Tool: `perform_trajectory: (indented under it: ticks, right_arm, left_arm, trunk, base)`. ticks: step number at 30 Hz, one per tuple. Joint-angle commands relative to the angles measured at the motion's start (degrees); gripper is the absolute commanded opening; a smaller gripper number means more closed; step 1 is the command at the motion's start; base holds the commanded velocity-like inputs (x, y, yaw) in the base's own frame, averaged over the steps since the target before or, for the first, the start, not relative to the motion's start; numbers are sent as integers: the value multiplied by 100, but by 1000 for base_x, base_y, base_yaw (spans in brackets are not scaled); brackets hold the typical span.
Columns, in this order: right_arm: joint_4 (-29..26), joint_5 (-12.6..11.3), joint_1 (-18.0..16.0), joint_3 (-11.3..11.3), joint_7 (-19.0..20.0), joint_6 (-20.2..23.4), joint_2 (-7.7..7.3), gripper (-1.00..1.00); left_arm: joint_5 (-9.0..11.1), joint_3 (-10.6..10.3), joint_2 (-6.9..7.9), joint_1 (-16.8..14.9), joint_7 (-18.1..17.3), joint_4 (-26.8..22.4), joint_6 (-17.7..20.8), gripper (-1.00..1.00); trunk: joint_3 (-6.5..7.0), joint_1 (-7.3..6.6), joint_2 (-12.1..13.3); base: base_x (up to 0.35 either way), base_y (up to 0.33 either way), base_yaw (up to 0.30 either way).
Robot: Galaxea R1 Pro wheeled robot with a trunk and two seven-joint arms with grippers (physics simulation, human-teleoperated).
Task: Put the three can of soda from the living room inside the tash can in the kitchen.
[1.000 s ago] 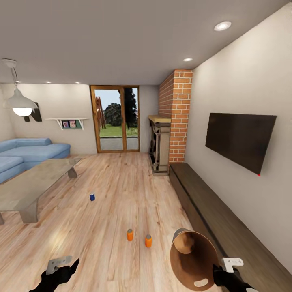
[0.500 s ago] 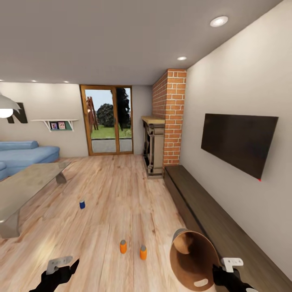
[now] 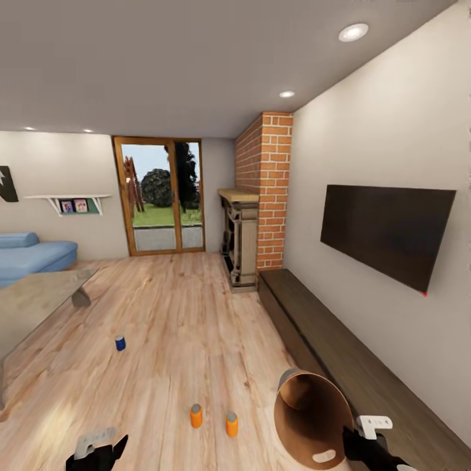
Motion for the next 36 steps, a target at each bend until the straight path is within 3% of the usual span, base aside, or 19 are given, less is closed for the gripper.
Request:
perform_trajectory:
  ticks: [1, 22, 36]
  right_arm:
    - [-11, -20, -3, -7, 30, 0, 0, -100]
    - [-11, -3, -3, 2, 30, 0, 0, -100]
    - [-11, -2, -3, 2, 30, 0, 0, -100]
  left_arm:
    - [-4, 0, 0, 0, 0, 15, 0, 100]
    - [-20, -9, 0, 0, 0, 18, -11, 100]
    - [-15, -9, 0, 0, 0, 15, -64, 100]
  trunk:
    - [6, 0, -2]
    - [125, 0, -2]
    - [137, 0, -2]
  base:
    - [104, 302, -210]
    - [21, 304, -204]
    - [113, 57, -46]
